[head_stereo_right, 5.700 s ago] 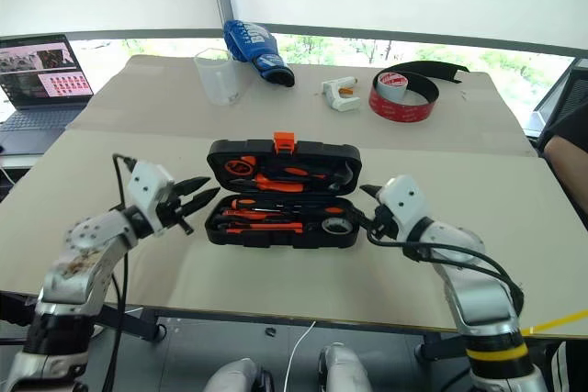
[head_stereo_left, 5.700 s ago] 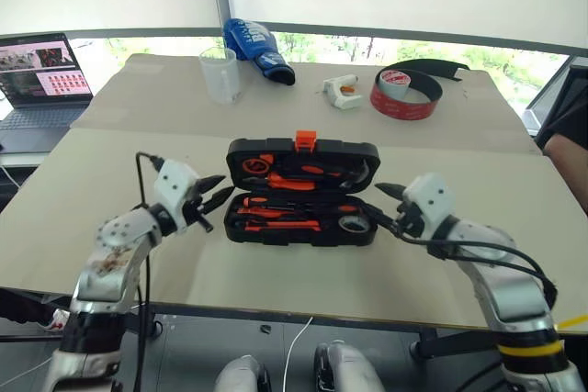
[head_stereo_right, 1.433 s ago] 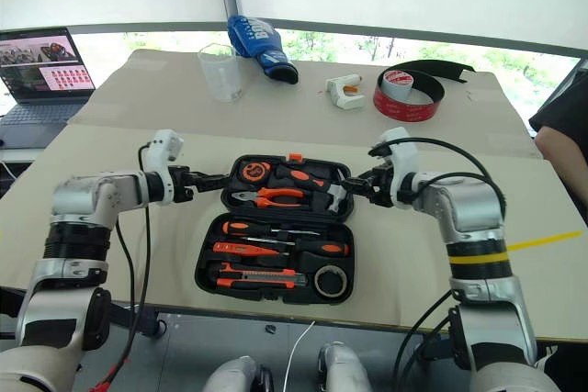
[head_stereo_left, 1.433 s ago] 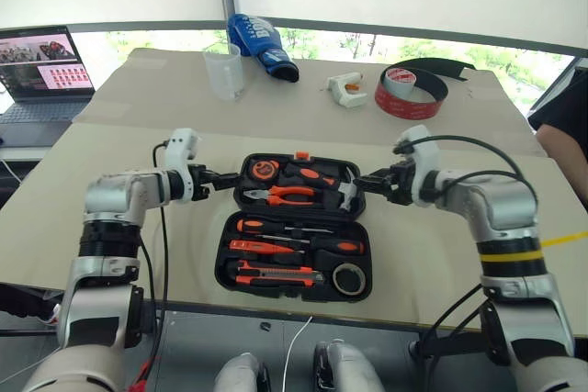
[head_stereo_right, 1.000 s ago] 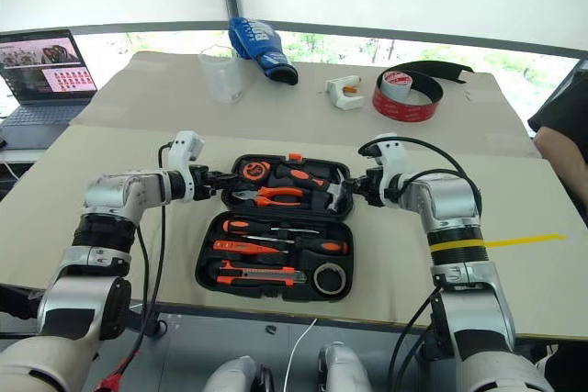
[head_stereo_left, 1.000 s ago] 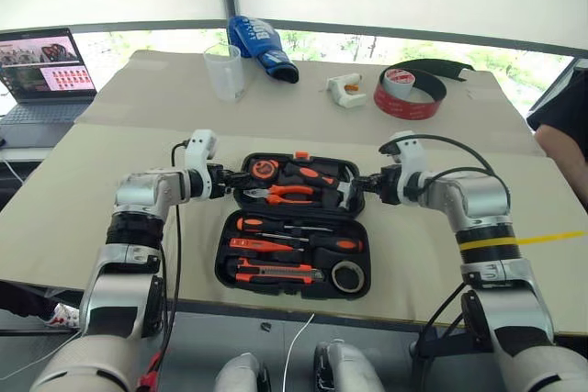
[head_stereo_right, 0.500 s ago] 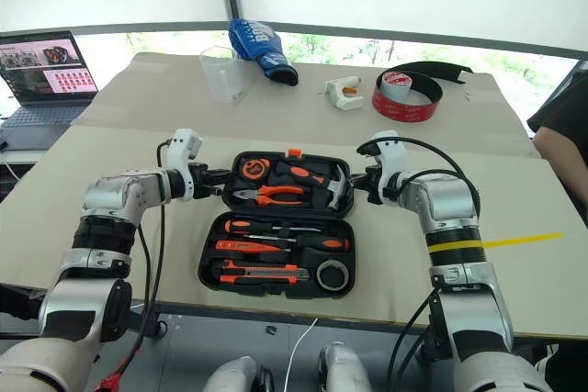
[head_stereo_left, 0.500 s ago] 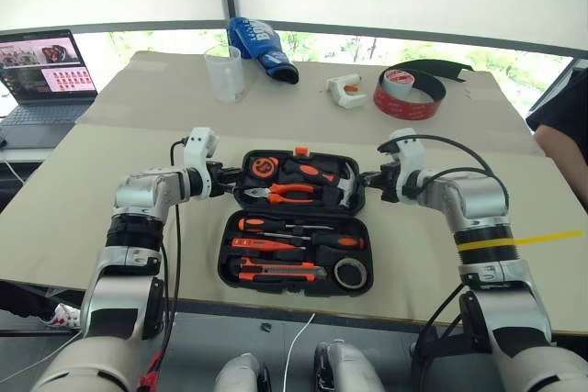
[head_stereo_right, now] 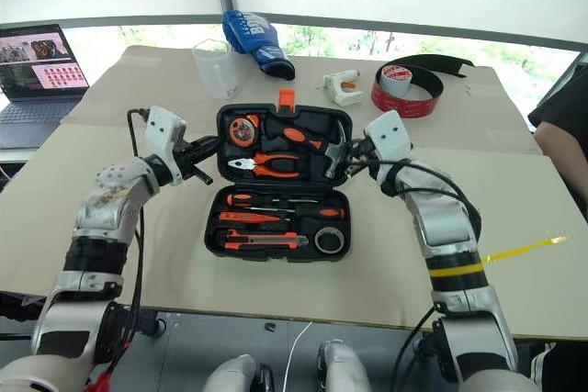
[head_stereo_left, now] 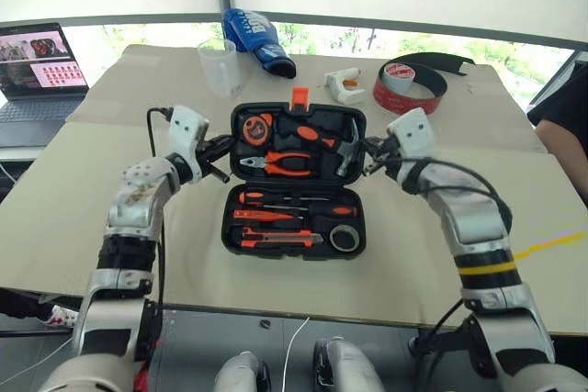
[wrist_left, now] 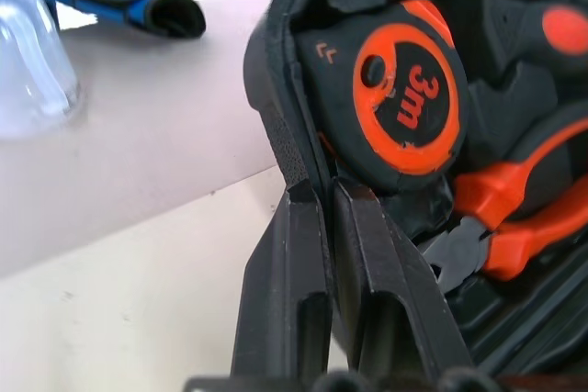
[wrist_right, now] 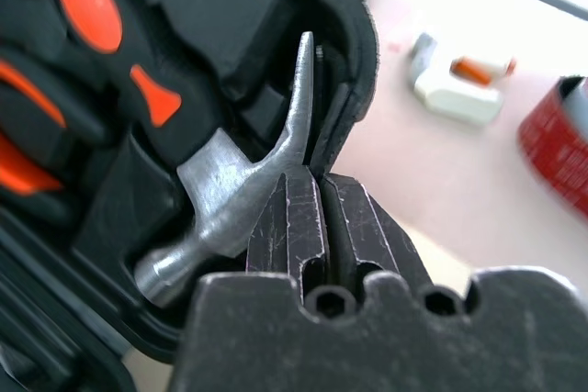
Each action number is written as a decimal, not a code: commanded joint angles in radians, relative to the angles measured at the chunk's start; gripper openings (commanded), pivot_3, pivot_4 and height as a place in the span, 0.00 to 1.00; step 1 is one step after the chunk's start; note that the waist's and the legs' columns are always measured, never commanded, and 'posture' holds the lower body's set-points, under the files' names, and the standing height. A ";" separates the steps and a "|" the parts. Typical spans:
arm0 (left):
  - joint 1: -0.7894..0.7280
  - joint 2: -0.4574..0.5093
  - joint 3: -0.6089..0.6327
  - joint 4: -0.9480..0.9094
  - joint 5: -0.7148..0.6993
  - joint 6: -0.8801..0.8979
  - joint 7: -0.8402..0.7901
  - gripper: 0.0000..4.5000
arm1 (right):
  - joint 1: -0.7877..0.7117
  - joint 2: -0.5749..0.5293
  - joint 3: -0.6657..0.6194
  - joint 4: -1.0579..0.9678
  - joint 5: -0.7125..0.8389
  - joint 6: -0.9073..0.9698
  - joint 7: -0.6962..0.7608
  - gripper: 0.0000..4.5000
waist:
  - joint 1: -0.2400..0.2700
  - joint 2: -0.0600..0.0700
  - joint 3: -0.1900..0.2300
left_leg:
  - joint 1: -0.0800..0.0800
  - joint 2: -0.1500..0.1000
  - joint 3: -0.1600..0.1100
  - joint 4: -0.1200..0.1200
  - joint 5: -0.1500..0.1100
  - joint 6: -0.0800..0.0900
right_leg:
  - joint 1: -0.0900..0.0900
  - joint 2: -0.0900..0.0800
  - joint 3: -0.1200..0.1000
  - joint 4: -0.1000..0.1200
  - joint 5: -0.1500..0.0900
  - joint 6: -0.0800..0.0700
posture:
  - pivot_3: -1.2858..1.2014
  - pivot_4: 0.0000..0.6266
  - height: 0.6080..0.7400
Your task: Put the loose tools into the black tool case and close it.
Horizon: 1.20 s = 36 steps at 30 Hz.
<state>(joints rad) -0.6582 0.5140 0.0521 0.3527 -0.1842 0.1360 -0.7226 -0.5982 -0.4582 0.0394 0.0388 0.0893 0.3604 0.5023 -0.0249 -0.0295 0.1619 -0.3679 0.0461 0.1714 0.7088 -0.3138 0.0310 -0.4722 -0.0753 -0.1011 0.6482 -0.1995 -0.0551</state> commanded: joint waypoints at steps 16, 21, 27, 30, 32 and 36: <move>0.381 0.093 0.178 -0.506 -0.156 0.221 0.054 0.16 | 0.384 -0.064 -0.086 -0.431 0.124 -0.047 0.103 0.22 | -0.001 0.000 -0.001 | 0.017 0.005 -0.002 -0.001 0.000 0.000 | 0.014 -0.001 0.008 -0.001 -0.003 0.003 | 0.52 0.24 0.92; 0.605 0.265 0.359 -0.676 -0.328 0.453 -0.073 0.56 | 0.533 -0.212 -0.266 -0.622 0.300 0.103 0.213 0.60 | -0.003 0.000 0.000 | 0.016 0.005 -0.002 -0.003 0.000 -0.001 | 0.011 -0.002 0.008 -0.001 -0.007 0.004 | 0.52 0.24 0.92; 0.519 0.457 0.344 -0.363 -0.301 0.442 -0.231 0.79 | 0.765 -0.422 -0.368 -0.704 0.475 0.182 0.492 0.73 | 0.038 0.000 -0.001 | 0.018 0.003 -0.005 -0.008 -0.001 0.001 | 0.014 0.000 0.004 -0.006 -0.009 0.003 | 0.52 0.24 0.92; 0.266 0.410 0.165 -0.140 -0.167 0.294 -0.244 0.73 | 0.786 -0.460 -0.268 -0.712 0.431 0.161 0.516 0.47 | 0.058 -0.002 -0.001 | 0.019 0.001 -0.006 -0.008 -0.004 0.006 | 0.015 -0.001 0.004 -0.006 -0.008 0.003 | 0.52 0.24 0.92; 0.131 0.355 0.055 -0.022 -0.086 0.192 -0.280 0.66 | 0.748 -0.456 -0.187 -0.696 0.385 0.131 0.506 0.33 | 0.060 -0.003 -0.002 | 0.016 0.000 -0.006 -0.008 -0.003 0.005 | 0.015 0.000 0.005 -0.008 -0.007 0.005 | 0.52 0.24 0.92; -0.038 0.261 -0.088 0.168 0.029 0.019 -0.340 0.34 | 0.676 -0.449 -0.048 -0.651 0.280 0.072 0.500 0.03 | 0.054 -0.006 -0.003 | 0.014 -0.002 -0.004 -0.004 -0.002 0.005 | 0.014 0.000 0.004 -0.006 -0.005 0.003 | 0.52 0.24 0.92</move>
<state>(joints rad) -0.6540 0.7791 -0.0038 0.4628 -0.2010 0.2419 -1.0347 0.0966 -0.9095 -0.0399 -0.6204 0.4075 0.4717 1.0013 0.0289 -0.0358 0.1592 -0.3544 0.0435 0.1676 0.7055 -0.3163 0.0367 -0.4581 -0.0751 -0.0970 0.6414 -0.2040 -0.0529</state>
